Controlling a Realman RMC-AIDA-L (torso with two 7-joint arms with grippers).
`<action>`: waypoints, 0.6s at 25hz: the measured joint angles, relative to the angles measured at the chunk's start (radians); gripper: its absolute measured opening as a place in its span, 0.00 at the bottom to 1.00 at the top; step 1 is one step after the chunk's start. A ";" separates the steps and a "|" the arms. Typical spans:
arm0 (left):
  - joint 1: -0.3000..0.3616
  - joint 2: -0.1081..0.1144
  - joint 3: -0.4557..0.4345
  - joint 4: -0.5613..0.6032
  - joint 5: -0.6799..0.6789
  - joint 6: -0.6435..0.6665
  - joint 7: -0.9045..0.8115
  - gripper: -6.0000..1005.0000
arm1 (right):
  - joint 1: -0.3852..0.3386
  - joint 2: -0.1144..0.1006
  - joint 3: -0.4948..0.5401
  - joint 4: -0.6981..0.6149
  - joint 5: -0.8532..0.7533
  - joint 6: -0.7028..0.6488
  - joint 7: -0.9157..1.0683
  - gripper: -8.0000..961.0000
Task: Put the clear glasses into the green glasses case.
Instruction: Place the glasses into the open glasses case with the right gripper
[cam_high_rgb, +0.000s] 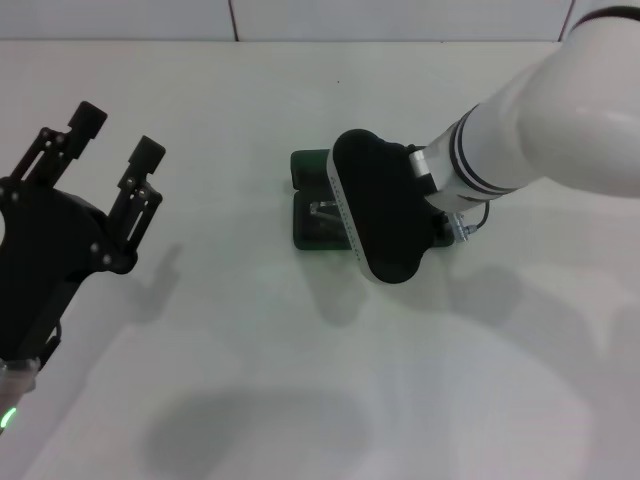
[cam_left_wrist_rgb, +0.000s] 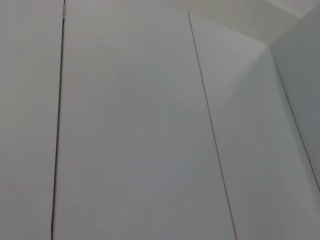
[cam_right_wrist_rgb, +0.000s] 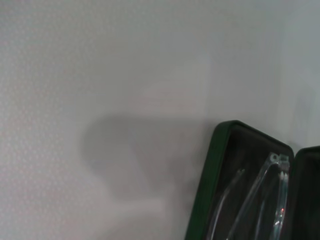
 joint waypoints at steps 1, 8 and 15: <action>-0.001 0.000 0.000 0.000 0.001 -0.001 0.000 0.53 | -0.006 0.000 0.001 -0.008 -0.009 0.001 0.000 0.21; -0.008 0.000 0.001 -0.001 0.003 -0.002 -0.001 0.53 | -0.035 0.000 0.008 -0.047 -0.049 0.003 0.016 0.21; -0.012 0.000 0.001 -0.004 0.004 -0.002 -0.003 0.53 | -0.052 0.000 0.006 -0.081 -0.059 -0.004 0.017 0.27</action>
